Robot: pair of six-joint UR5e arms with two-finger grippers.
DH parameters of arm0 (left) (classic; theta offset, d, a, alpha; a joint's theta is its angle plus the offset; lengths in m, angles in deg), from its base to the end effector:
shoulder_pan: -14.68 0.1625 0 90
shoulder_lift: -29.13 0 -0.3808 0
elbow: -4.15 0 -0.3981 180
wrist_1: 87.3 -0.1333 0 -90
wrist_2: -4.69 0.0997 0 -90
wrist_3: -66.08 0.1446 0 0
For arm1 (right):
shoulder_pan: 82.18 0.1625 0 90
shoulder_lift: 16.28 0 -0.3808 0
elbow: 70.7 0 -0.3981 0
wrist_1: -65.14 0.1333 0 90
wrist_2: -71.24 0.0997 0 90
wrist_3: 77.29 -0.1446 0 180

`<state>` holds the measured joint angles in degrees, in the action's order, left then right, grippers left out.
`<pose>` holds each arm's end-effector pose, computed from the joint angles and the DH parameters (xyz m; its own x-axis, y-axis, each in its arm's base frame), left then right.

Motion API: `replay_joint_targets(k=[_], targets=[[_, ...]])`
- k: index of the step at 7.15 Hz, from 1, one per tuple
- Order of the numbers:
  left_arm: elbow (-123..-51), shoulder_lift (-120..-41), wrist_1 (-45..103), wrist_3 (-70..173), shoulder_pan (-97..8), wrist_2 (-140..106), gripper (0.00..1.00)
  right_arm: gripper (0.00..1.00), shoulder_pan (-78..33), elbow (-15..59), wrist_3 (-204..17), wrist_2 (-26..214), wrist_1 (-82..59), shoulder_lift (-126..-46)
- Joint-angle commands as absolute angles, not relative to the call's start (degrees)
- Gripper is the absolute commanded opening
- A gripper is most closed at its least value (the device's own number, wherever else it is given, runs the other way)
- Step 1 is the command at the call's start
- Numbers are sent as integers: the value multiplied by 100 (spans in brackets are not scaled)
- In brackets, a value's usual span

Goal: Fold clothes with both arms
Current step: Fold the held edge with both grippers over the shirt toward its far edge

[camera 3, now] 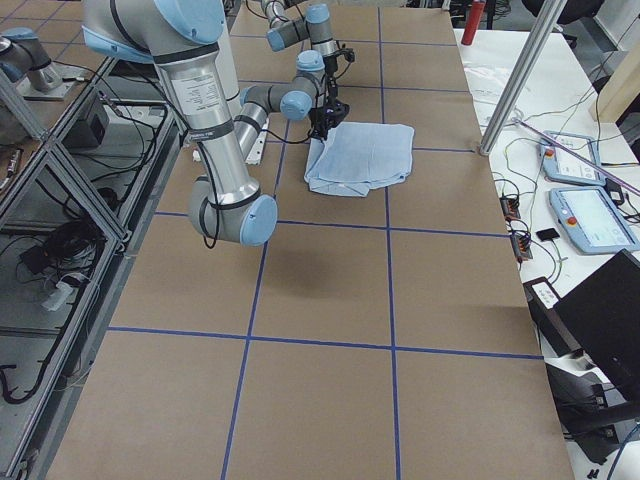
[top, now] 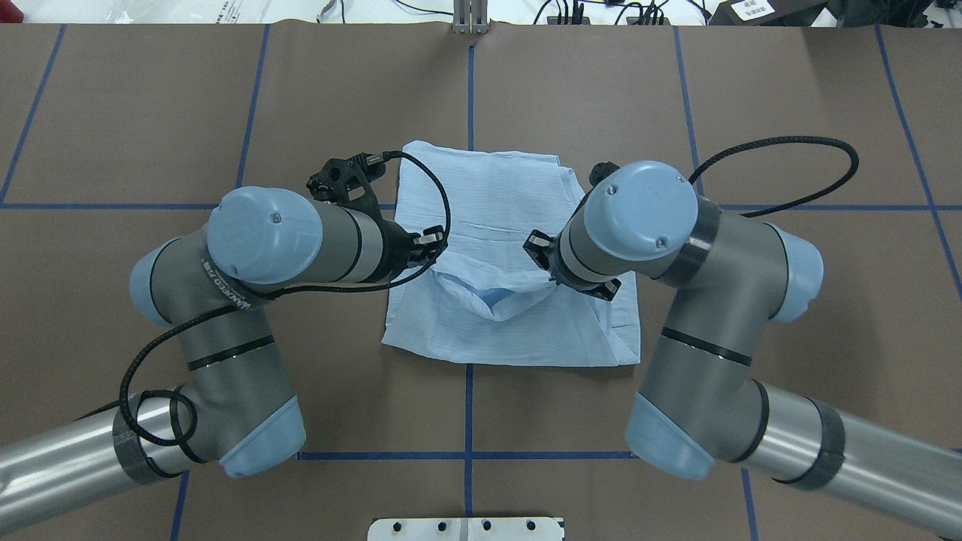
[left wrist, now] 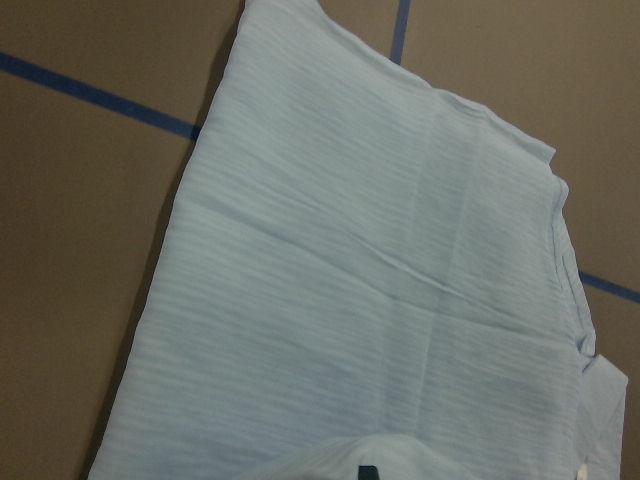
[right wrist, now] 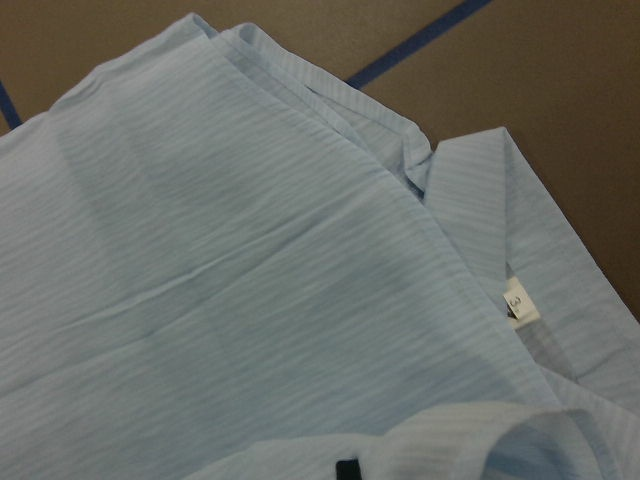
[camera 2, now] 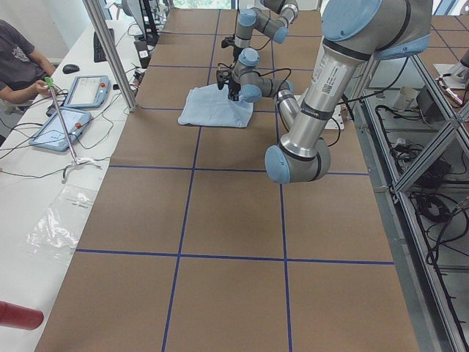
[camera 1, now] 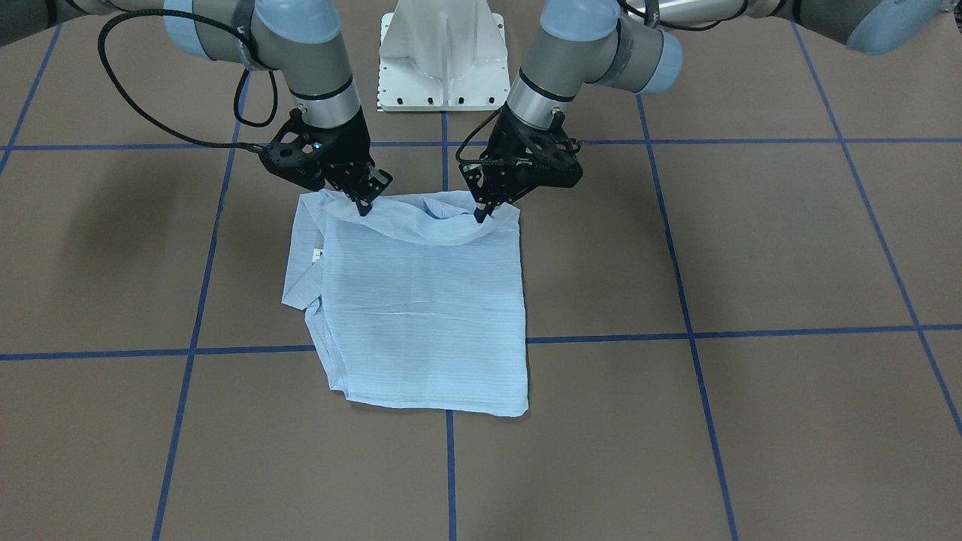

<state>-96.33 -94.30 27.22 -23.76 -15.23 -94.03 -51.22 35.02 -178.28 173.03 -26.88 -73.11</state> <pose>0.5219 -0.4287 0.1640 0.3197 -0.1807 -0.9301 0.3698 0.9276 -0.0531 -0.4968 -0.4190 0.2053 0.5039 0.5199 0.6898 -0.4806 0.8323 -0.2763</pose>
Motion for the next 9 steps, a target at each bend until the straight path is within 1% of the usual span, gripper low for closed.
replay_joint_targets(k=[1, 2, 3, 4, 5, 7, 9], targets=[[-9403, -9470, 3003, -2243, -1879, -9593, 0, 0, -4660, 2680, -17408, 17528, -2670, -6780], [-9132, -9601, 3169, -2242, -1967, -9638, 0, 0, -4449, 2451, -17119, 17670, -2670, -6639], [-8642, -9994, 3180, -2234, -2020, -9638, 0, 0, -4325, 2223, -16907, 17706, -2661, -6533], [-8377, -10172, 3267, -2242, -2090, -9638, 0, 0, -4228, 1942, -16696, 17776, -2653, -6393], [-8365, -10182, 3328, -2234, -2126, -9638, 0, 0, -4193, 1695, -16616, 17820, -2592, -6270], [-8243, -10200, 3347, -2208, -2266, -9638, 0, 0, -4105, 1133, -16571, 17820, -1900, -6242], [-8111, -10209, 3425, -2207, -2363, -9638, 0, 0, -4078, 903, -16545, 17820, -1765, -6059]])
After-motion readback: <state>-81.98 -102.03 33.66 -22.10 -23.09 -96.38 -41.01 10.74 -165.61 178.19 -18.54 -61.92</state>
